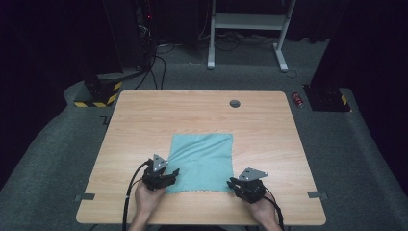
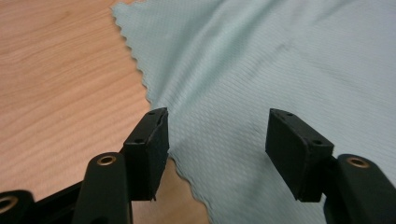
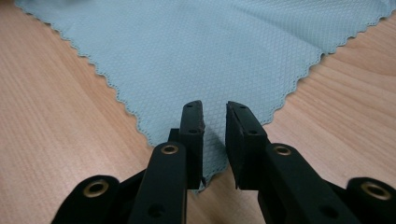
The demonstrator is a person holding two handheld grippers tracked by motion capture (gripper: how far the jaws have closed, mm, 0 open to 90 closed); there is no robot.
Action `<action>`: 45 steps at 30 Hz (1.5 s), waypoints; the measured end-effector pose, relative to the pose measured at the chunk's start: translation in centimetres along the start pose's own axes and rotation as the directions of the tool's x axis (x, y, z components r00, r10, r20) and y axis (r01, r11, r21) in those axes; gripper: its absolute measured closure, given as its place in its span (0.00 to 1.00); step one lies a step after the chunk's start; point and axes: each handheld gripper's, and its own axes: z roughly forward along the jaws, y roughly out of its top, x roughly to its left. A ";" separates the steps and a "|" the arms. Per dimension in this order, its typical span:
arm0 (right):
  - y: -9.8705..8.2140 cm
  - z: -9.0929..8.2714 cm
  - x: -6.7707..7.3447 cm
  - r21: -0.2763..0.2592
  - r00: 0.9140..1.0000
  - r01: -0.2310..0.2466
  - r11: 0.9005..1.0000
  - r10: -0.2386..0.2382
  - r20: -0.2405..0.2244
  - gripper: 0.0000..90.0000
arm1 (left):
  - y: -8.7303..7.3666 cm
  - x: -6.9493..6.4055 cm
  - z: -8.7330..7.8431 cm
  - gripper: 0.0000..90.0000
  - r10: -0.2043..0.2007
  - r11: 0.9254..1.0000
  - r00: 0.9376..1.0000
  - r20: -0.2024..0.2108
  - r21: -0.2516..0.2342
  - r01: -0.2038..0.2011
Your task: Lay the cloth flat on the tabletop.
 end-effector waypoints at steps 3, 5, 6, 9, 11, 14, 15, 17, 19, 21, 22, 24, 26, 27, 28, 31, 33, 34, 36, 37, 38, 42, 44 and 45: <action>-0.2 0.0 0.1 -0.001 1.000 0.000 1.000 0.000 0.000 0.81 | -0.5 -0.1 -1.1 0.44 0.025 1.000 0.999 -0.020 0.010 -0.024; -0.3 0.1 0.2 0.008 1.000 0.014 1.000 -0.014 0.007 0.80 | -0.9 -0.1 -1.6 0.44 0.025 1.000 0.999 -0.020 0.019 -0.025; -0.4 0.1 0.2 0.013 1.000 0.015 1.000 -0.015 0.005 0.81 | -1.1 -0.2 -2.0 0.44 0.019 1.000 1.000 -0.015 0.019 -0.019; -0.6 0.1 0.4 0.010 1.000 0.028 1.000 -0.028 0.013 0.85 | -1.6 -0.9 -2.7 0.44 0.031 0.999 1.000 0.002 0.020 -0.031; -0.7 0.0 0.4 0.005 0.999 0.040 0.999 -0.040 0.015 0.87 | -1.8 -1.5 -3.1 0.46 0.055 0.998 0.998 0.018 0.022 -0.055; -0.7 0.0 0.6 0.004 0.998 0.059 0.998 -0.059 0.016 0.92 | -1.9 -2.3 -3.2 0.49 0.093 0.995 0.995 0.042 0.035 -0.094; -0.7 0.0 0.6 0.004 0.998 0.059 0.998 -0.059 0.014 0.93 | -1.9 -2.5 -3.2 0.51 0.102 0.994 0.994 0.046 0.038 -0.104; -0.7 0.0 0.6 0.008 0.998 0.063 0.998 -0.063 0.012 0.96 | -1.9 -2.6 -3.0 0.56 0.113 0.992 0.992 0.054 0.045 -0.116; -0.7 -0.1 0.6 0.010 0.998 0.065 0.998 -0.065 0.013 0.98 | -2.0 -2.6 -2.6 0.60 0.105 0.993 0.992 0.073 0.052 -0.109; -0.8 -0.2 0.6 0.012 0.998 0.067 0.998 -0.067 0.015 0.98 | -2.1 -2.5 -2.6 0.63 0.086 0.995 0.991 0.098 0.045 -0.091; -0.9 -0.3 0.6 0.014 0.998 0.068 0.998 -0.068 0.014 0.99 | -2.1 -2.5 -2.6 0.65 0.083 0.995 0.991 0.103 0.042 -0.087; -1.0 -0.5 0.7 0.018 0.998 0.068 0.998 -0.068 0.013 0.99 | -2.2 -2.4 -2.6 0.66 0.082 0.995 0.990 0.112 0.040 -0.087; -1.1 -0.7 0.8 0.024 0.997 0.078 0.997 -0.078 0.010 0.99 | -2.2 -2.4 -2.6 0.65 0.083 0.995 0.989 0.119 0.040 -0.088; -1.2 -0.8 0.9 0.028 0.996 0.083 0.996 -0.083 0.010 0.99 | -2.2 -2.4 -2.7 0.65 0.082 0.995 0.989 0.121 0.041 -0.088; -1.2 -1.0 1.0 0.033 0.996 0.086 0.996 -0.086 0.010 0.99 | -2.2 -2.4 -2.7 0.64 0.081 0.995 0.989 0.123 0.041 -0.086; -1.3 -1.1 1.2 0.041 0.994 0.104 0.994 -0.104 0.018 0.99 | -2.2 -2.6 -2.7 0.61 0.081 0.995 0.988 0.133 0.044 -0.088; -1.2 -1.2 1.2 0.046 0.995 0.099 0.994 -0.099 0.018 0.96 | -2.2 -2.6 -2.7 0.61 0.090 0.995 0.987 0.130 0.039 -0.096; -1.2 -1.2 1.1 0.047 0.996 0.090 0.995 -0.091 0.019 0.91 | -2.3 -2.6 -2.7 0.62 0.090 0.995 0.987 0.132 0.039 -0.096; -1.1 -1.2 0.9 0.037 0.997 0.072 0.997 -0.073 0.021 0.85 | -2.4 -2.5 -2.8 0.67 0.092 0.995 0.986 0.137 0.034 -0.098; -1.1 -1.2 0.8 0.028 0.997 0.067 0.997 -0.067 0.021 0.84 | -2.4 -2.5 -2.8 0.67 0.092 0.995 0.986 0.138 0.032 -0.097; -1.0 -1.1 0.8 0.022 0.998 0.064 0.998 -0.064 0.022 0.84 | -2.4 -2.5 -2.8 0.70 0.096 0.994 0.986 0.138 0.032 -0.101; -0.7 -0.5 0.7 0.026 0.998 0.067 0.997 -0.067 0.006 0.90 | -2.4 -2.3 -2.8 0.78 0.111 0.993 0.982 0.151 0.031 -0.117; -0.6 -0.3 0.9 0.028 0.997 0.082 0.996 -0.082 0.002 0.97 | -2.3 -2.3 -2.8 0.82 0.111 0.993 0.981 0.157 0.032 -0.117; -0.6 -0.3 0.9 0.033 0.995 0.101 0.994 -0.101 0.006 0.98 | -2.3 -2.2 -2.8 0.84 0.115 0.992 0.981 0.155 0.032 -0.122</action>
